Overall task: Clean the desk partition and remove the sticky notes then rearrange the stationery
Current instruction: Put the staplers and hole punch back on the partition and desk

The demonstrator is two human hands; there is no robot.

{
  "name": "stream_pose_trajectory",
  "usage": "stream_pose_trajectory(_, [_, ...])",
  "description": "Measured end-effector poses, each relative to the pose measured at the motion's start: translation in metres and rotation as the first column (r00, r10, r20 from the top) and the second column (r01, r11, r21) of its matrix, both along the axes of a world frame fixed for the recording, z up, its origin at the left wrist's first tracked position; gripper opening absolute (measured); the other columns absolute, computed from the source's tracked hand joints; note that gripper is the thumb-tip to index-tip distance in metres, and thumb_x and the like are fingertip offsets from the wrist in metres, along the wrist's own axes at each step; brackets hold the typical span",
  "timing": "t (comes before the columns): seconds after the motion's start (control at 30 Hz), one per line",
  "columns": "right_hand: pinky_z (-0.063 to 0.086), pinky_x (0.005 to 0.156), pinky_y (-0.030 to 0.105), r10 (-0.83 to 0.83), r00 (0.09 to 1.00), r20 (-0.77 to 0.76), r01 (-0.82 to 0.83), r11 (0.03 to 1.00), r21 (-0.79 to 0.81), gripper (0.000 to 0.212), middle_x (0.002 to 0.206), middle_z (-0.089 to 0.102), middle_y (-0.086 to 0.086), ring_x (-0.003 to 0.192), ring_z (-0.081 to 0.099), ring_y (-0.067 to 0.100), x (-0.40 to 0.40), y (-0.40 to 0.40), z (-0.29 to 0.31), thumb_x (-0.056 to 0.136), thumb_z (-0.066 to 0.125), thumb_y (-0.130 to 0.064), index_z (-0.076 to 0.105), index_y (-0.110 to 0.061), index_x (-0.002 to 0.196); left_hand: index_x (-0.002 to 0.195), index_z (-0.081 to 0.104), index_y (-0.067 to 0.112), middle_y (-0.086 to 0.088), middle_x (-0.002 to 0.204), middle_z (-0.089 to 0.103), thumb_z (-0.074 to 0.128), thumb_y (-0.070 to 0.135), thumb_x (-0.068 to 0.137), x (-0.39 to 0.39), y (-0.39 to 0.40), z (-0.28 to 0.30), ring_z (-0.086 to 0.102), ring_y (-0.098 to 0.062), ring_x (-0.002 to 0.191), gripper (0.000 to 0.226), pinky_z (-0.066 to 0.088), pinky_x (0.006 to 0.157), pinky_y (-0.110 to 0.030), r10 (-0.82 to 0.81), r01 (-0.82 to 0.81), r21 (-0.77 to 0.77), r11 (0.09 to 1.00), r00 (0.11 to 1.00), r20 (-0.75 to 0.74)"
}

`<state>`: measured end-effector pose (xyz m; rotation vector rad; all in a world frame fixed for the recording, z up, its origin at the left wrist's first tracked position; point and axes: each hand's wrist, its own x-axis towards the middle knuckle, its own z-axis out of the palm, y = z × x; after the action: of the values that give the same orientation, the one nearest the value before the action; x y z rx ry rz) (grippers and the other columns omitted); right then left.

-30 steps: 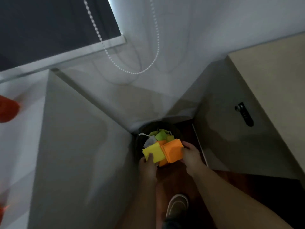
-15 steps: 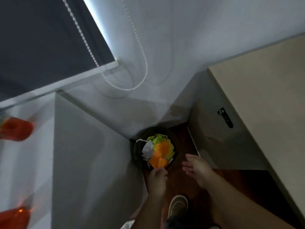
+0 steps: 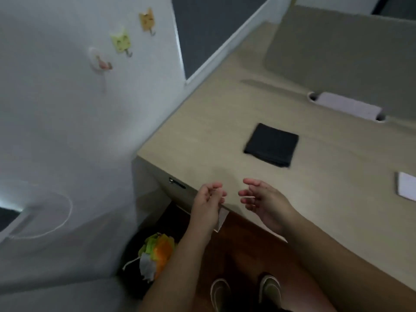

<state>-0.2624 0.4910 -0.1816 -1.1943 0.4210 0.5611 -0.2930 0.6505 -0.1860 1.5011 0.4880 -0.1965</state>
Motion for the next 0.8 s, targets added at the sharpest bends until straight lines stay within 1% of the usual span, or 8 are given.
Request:
stream_pose_trajectory(0.07, [0.047, 0.070, 0.031, -0.166, 0.986, 0.016, 0.166, 0.985, 0.042, 0.025, 0.087, 0.066, 0.011, 0.074, 0.060, 0.022, -0.004, -0.037, 0.007, 0.097, 0.043, -0.010, 0.057, -0.012, 0.118, 0.104, 0.061, 0.021, -0.001, 0.096, 0.068, 0.052, 0.020, 0.097, 0.013, -0.034, 0.010, 0.063, -0.014, 0.087, 0.012, 0.046, 0.070, -0.021, -0.120, 0.120, 0.013, 0.993, 0.993, 0.007])
stream_pose_trajectory(0.17, [0.048, 0.071, 0.029, -0.403, 0.914, 0.044, 0.398, 0.913, 0.084, 0.024, 0.085, 0.066, 0.009, 0.074, 0.061, 0.020, -0.020, -0.107, 0.016, 0.096, 0.046, -0.008, 0.058, -0.012, 0.116, 0.107, 0.060, 0.020, -0.001, 0.098, 0.069, 0.051, 0.022, 0.098, 0.029, -0.102, 0.021, 0.067, -0.014, 0.087, 0.014, 0.049, 0.076, -0.025, -0.339, 0.339, 0.024, 0.940, 0.941, 0.007])
stream_pose_trajectory(0.23, [0.048, 0.072, 0.027, -0.510, 0.857, 0.065, 0.503, 0.858, 0.103, 0.024, 0.084, 0.065, 0.009, 0.073, 0.061, 0.019, -0.030, -0.149, 0.020, 0.094, 0.049, -0.005, 0.059, -0.009, 0.116, 0.106, 0.060, 0.019, -0.001, 0.095, 0.069, 0.050, 0.019, 0.098, 0.036, -0.144, 0.025, 0.067, -0.014, 0.080, 0.013, 0.050, 0.073, -0.026, -0.442, 0.443, -0.004, 0.897, 0.897, 0.024])
stream_pose_trajectory(0.3, [0.050, 0.073, 0.024, -0.628, 0.774, 0.085, 0.619, 0.778, 0.111, 0.023, 0.084, 0.065, 0.009, 0.074, 0.061, 0.018, -0.045, -0.201, 0.023, 0.093, 0.051, -0.003, 0.060, -0.007, 0.113, 0.106, 0.061, 0.016, 0.000, 0.092, 0.069, 0.049, 0.017, 0.098, 0.040, -0.197, 0.029, 0.065, -0.012, 0.074, 0.014, 0.050, 0.069, -0.024, -0.550, 0.551, -0.003, 0.835, 0.834, 0.038])
stream_pose_trajectory(0.4, [0.052, 0.067, 0.019, -0.762, 0.643, 0.085, 0.755, 0.648, 0.098, 0.018, 0.082, 0.064, 0.007, 0.073, 0.060, 0.016, -0.065, -0.267, 0.021, 0.091, 0.054, -0.003, 0.064, -0.009, 0.105, 0.106, 0.061, 0.013, 0.000, 0.088, 0.068, 0.049, 0.014, 0.098, 0.044, -0.265, 0.030, 0.062, -0.010, 0.068, 0.014, 0.047, 0.063, -0.021, -0.644, 0.644, 0.009, 0.765, 0.764, 0.045])
stream_pose_trajectory(0.57, [0.047, 0.069, 0.022, -0.881, 0.471, 0.031, 0.882, 0.472, 0.013, 0.010, 0.078, 0.061, 0.006, 0.069, 0.057, 0.015, -0.084, -0.355, 0.009, 0.089, 0.061, -0.007, 0.065, -0.006, 0.098, 0.097, 0.061, 0.017, 0.001, 0.082, 0.066, 0.049, 0.010, 0.096, 0.057, -0.360, 0.026, 0.059, -0.010, 0.064, 0.013, 0.042, 0.059, -0.021, -0.721, 0.720, 0.041, 0.693, 0.693, 0.013])
stream_pose_trajectory(0.7, [0.044, 0.067, 0.024, -0.900, 0.436, 0.026, 0.897, 0.432, -0.095, 0.002, 0.076, 0.059, 0.006, 0.069, 0.054, 0.017, -0.088, -0.404, 0.000, 0.086, 0.065, -0.009, 0.066, -0.009, 0.085, 0.091, 0.059, 0.020, 0.000, 0.082, 0.067, 0.052, 0.012, 0.094, 0.064, -0.417, 0.016, 0.059, -0.010, 0.064, 0.011, 0.040, 0.060, -0.024, -0.750, 0.749, 0.090, 0.656, 0.661, -0.037])
stream_pose_trajectory(0.8, [0.041, 0.063, 0.024, -0.922, 0.386, 0.033, 0.910, 0.374, -0.179, 0.002, 0.074, 0.056, 0.005, 0.064, 0.050, 0.016, -0.089, -0.437, -0.008, 0.086, 0.063, -0.008, 0.064, -0.009, 0.084, 0.093, 0.060, 0.021, -0.001, 0.087, 0.067, 0.055, 0.014, 0.092, 0.064, -0.449, 0.007, 0.061, -0.011, 0.068, 0.008, 0.042, 0.064, -0.025, -0.789, 0.787, 0.124, 0.605, 0.613, -0.042])
